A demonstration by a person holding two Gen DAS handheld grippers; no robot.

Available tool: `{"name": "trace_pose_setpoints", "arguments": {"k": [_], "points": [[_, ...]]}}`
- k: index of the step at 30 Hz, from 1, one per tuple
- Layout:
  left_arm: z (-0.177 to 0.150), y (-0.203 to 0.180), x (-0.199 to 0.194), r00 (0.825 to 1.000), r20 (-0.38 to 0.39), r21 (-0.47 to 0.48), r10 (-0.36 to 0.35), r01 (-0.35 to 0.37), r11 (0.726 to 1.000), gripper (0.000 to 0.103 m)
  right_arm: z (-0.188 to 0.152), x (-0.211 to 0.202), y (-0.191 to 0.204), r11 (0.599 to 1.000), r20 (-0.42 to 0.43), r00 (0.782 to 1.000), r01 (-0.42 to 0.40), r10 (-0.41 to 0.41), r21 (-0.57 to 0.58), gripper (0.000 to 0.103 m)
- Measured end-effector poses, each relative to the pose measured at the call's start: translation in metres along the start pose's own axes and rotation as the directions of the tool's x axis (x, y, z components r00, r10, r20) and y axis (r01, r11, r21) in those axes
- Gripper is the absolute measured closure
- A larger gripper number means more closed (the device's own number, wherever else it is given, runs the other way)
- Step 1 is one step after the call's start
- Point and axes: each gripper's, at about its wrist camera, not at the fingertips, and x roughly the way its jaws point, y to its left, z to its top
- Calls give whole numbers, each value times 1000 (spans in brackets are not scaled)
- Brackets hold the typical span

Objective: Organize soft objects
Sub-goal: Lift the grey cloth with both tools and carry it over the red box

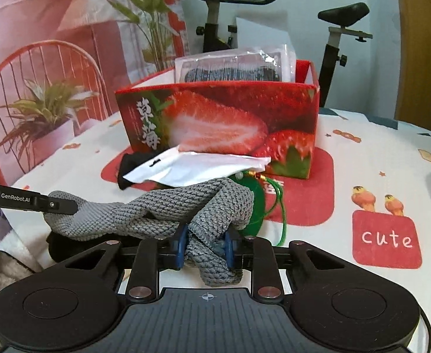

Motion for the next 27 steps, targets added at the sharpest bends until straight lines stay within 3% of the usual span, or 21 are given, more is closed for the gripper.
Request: {"name": "trace_pose_setpoints", "arguments": {"k": [12,17,20,23,27], "points": [[19,-2,-29,993,115,32,-1,-3,999,94,25,-11,-1,995,46,995,-94,92,26,80],[37,-10,-48,982,187,97,-7,-11,995,94,48,-14,-7,987,77,987,-146,141,73,80],[52,-9,-57,976,216,82,-25,8,997,94,64,-14,-12,979,101,981,-177,166,103,80],[68,-7,-62,967,251,49,-45,34,998,94,82,-12,-12,980,117,979,-181,170,89,80],[92,-16,-66,954,293,91,-56,30,995,94,110,-10,-12,985,137,978,-162,154,50,80]]}}
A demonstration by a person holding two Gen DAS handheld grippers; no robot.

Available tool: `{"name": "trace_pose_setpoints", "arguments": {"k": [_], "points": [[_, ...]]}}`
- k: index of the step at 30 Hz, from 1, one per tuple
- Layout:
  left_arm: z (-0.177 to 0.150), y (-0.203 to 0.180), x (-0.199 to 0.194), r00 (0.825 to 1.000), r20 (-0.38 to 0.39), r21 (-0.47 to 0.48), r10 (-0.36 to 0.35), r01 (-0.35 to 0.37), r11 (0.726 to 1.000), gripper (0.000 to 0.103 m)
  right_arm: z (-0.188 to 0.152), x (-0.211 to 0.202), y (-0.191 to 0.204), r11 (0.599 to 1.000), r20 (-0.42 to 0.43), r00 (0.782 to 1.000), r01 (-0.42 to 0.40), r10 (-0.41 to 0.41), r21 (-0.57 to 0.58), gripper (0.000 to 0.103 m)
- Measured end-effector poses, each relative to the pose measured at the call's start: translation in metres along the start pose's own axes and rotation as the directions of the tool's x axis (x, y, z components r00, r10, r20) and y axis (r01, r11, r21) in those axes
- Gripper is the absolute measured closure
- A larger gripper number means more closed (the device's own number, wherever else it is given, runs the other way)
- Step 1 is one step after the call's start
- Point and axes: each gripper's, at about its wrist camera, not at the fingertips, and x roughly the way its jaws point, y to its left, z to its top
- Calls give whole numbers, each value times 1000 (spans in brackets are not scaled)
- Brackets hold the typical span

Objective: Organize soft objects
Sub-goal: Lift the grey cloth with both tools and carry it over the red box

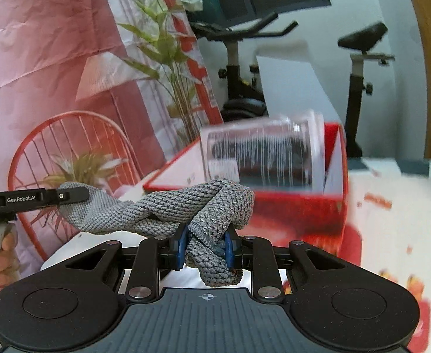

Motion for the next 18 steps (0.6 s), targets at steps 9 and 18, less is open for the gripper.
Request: {"name": "trace_pose_setpoints", "arguments": {"k": [9,18], "points": [[42,-38,39,998,65,210,-3,-11,978,94,50,25,-20,992,25,996,92,-90,-82,80],[71,-52,117,1000,6,248,23,-24,969,94,79,73,-50,979,41,983,182,-179,-95,80]]}}
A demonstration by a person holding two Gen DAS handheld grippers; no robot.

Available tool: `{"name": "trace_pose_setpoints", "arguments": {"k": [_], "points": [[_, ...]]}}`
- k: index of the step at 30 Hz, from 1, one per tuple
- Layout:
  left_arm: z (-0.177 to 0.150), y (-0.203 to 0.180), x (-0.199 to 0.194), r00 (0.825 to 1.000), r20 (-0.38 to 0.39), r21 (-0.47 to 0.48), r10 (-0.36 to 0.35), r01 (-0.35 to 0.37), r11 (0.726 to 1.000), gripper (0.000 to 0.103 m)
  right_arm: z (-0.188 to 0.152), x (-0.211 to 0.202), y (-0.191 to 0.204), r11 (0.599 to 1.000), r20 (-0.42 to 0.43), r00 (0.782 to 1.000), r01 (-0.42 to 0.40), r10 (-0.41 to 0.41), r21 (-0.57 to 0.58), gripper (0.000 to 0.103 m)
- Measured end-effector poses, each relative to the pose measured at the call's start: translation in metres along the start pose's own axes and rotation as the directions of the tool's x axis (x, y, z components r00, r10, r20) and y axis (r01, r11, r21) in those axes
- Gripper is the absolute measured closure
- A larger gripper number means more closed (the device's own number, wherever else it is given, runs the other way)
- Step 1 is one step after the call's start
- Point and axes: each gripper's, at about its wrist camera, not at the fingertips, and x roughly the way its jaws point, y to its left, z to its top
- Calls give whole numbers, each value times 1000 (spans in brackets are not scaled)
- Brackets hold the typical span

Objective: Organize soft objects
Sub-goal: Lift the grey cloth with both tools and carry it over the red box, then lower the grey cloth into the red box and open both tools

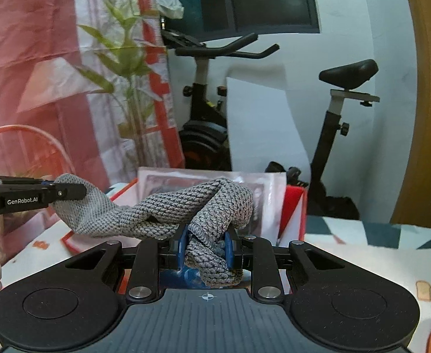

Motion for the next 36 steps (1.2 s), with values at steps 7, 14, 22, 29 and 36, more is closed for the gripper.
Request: {"name": "trace_pose_setpoints", "arguments": {"k": [7,14,22,29,36], "points": [[18,11,55,995,-94,-73,-22,15,997,94,10,40,5,991,-29,997,74,-77,-108,80],[20,9,96,985,-171,-70,-33,21,997,94,15,79,0,985,-101,985,126,-138,-118,80],[22,16,119,979,-201,-51,-22,12,999,92,16,107,-12,984,-175,971,148,-164,-99,80],[21,13,125,975,-220,17,-34,39,999,65,11,122,-7,981,-223,958,158,-179,-110,80],[21,18,120,980,-194,22,-39,44,999,52,5,130,-5,977,-262,945,169,-197,-128,74]]}}
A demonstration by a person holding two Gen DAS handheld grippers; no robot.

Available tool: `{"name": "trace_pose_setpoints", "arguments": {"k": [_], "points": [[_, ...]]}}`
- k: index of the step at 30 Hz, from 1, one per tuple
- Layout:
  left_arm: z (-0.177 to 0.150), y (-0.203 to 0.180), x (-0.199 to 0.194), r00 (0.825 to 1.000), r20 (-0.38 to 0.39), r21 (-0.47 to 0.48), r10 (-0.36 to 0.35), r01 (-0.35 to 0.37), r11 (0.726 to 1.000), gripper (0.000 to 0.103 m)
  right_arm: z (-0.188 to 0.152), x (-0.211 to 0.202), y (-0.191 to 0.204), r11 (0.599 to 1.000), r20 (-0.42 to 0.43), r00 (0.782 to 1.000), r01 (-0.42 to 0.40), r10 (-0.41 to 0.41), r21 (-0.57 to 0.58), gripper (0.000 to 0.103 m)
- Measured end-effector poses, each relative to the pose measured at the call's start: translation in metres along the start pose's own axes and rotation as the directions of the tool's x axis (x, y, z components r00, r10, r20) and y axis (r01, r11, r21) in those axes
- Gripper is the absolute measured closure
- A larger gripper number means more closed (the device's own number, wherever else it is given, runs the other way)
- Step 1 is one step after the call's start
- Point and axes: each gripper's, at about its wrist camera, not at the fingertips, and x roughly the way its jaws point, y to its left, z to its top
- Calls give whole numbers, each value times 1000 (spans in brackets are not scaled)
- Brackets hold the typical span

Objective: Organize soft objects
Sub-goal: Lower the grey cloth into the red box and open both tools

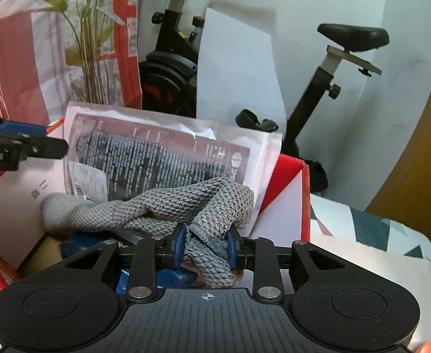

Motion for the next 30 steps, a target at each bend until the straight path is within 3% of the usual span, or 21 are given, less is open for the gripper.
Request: {"name": "trace_pose_setpoints", "arguments": {"k": [5,8,18,21,24,26,28,30], "points": [[0,-1,-6,1000,12,2,-2,2,1000,51,-2,1,2,999,-47,998,-30,29,-15,66],[-2,-2,-9,1000,12,-1,-3,3,1000,50,-4,-1,2,996,-85,993,-81,79,-24,56],[-16,-13,-32,1000,28,36,2,-3,999,42,-10,-34,-6,997,-27,997,-71,72,9,38],[-21,-15,-41,999,35,42,11,-12,999,36,-11,-44,-4,997,-10,997,-73,73,6,28],[-24,-16,-48,999,42,43,21,-23,999,19,-12,-56,-2,997,12,997,-73,73,13,11],[-26,-17,-54,998,52,50,27,-29,998,9,-13,-63,0,997,24,997,-75,74,16,8],[-28,-19,-60,997,69,55,34,-38,998,6,-14,-71,1,997,37,997,-75,74,27,0],[-31,-22,-67,997,72,56,39,-43,997,4,-15,-80,2,996,61,996,-71,68,45,0]]}}
